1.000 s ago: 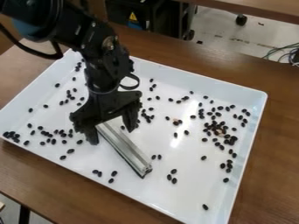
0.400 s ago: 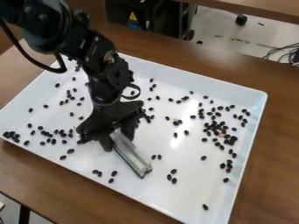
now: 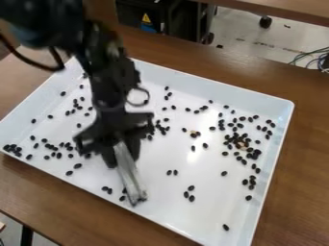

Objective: Sweep into pile

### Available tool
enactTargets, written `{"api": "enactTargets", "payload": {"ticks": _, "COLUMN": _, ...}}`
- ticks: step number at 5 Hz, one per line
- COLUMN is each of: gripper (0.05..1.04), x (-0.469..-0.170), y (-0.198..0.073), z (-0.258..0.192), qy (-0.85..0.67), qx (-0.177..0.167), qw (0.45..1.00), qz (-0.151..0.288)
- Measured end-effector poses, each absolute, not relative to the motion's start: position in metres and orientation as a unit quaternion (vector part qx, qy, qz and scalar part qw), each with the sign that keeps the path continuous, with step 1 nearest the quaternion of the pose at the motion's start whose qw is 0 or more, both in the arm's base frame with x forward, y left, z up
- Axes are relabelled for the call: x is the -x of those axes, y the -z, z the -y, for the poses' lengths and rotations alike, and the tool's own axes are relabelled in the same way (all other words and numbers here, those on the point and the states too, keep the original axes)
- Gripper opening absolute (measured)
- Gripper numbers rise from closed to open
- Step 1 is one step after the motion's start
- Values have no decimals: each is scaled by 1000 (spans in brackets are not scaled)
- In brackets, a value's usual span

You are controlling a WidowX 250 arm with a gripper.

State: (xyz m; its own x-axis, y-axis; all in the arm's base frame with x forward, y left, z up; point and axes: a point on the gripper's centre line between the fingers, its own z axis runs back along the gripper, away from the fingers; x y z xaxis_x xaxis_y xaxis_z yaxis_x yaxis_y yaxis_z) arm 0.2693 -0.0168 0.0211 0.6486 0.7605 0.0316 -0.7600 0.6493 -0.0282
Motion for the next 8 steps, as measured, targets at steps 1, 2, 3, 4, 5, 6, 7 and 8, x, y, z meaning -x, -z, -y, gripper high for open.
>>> {"api": "enactTargets", "payload": {"ticks": 1, "gripper": 359, "x": -301, "y": -51, "z": 17, "qy": -348, "qx": 27, "qw": 936, "qz": 40}}
{"api": "enactTargets", "payload": {"ticks": 2, "gripper": 359, "x": -329, "y": -53, "z": 45, "qy": -258, "qx": 22, "qw": 965, "qz": 35}}
{"api": "enactTargets", "payload": {"ticks": 3, "gripper": 359, "x": -340, "y": -56, "z": 105, "qy": -137, "qx": 36, "qw": 989, "qz": 49}}
{"api": "enactTargets", "payload": {"ticks": 4, "gripper": 359, "x": -339, "y": -51, "z": 147, "qy": -71, "qx": 48, "qw": 995, "qz": 53}}
{"api": "enactTargets", "payload": {"ticks": 5, "gripper": 359, "x": -337, "y": -43, "z": 180, "qy": -21, "qx": 49, "qw": 997, "qz": 55}}
{"api": "enactTargets", "payload": {"ticks": 6, "gripper": 359, "x": -332, "y": -26, "z": 197, "qy": 10, "qx": 43, "qw": 998, "qz": 46}}
{"api": "enactTargets", "payload": {"ticks": 7, "gripper": 359, "x": -336, "y": -21, "z": 199, "qy": 14, "qx": 59, "qw": 997, "qz": 50}}
{"api": "enactTargets", "payload": {"ticks": 8, "gripper": 359, "x": -337, "y": -8, "z": 197, "qy": 15, "qx": 56, "qw": 998, "qz": 35}}
